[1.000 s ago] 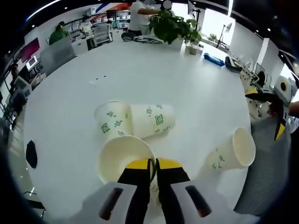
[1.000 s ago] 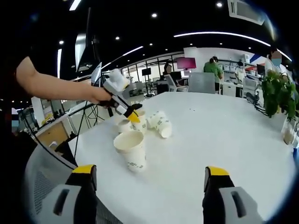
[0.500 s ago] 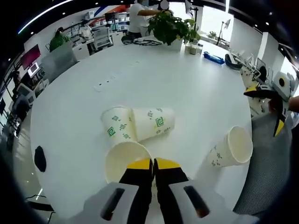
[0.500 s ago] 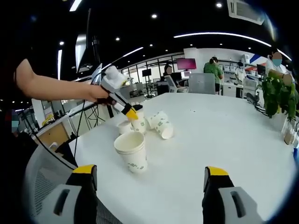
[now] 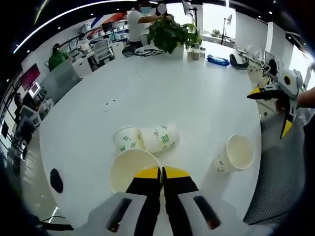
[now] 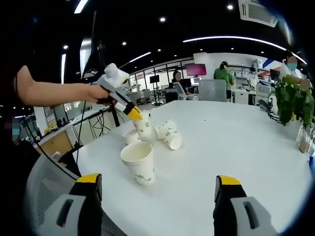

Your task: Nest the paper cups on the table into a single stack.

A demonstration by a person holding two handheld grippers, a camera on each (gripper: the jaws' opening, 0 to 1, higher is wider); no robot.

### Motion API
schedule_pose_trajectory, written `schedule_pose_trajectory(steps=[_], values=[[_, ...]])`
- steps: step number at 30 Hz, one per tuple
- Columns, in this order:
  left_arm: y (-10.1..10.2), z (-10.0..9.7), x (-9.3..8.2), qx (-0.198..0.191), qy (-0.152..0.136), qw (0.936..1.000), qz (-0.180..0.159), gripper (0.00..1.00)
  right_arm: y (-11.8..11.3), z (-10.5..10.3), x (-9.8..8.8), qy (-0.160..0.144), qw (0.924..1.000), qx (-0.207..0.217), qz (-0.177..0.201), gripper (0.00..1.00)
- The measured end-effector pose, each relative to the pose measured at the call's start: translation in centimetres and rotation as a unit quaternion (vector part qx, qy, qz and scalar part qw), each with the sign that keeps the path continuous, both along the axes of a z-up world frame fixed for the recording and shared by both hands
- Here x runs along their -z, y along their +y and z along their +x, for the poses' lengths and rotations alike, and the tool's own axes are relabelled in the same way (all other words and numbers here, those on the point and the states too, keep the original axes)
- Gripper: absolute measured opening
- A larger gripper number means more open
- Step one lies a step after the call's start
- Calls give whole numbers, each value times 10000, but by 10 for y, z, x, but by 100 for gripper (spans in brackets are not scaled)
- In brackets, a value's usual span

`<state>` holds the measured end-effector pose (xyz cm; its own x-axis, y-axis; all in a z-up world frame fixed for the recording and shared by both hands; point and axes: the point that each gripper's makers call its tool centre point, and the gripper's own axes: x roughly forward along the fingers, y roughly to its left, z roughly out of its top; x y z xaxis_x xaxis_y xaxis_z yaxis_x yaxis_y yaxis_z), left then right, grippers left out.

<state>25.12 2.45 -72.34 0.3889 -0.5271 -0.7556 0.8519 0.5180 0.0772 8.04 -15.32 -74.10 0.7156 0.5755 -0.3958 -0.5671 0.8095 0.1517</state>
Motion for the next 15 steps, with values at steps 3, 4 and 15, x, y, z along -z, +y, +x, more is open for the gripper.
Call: schedule_pose_trajectory(steps=[3, 4, 15], values=[[-2, -3, -9, 63, -61, 10000, -38, 0, 1, 0, -1, -9, 10000, -2, -8, 97], [-4, -2, -10, 93, -68, 9999, -67, 0, 1, 0, -1, -17, 10000, -1, -13, 97], [-30, -39, -51, 624, -226, 9975, -236, 0, 0, 0, 1, 3, 10000, -24, -30, 96]])
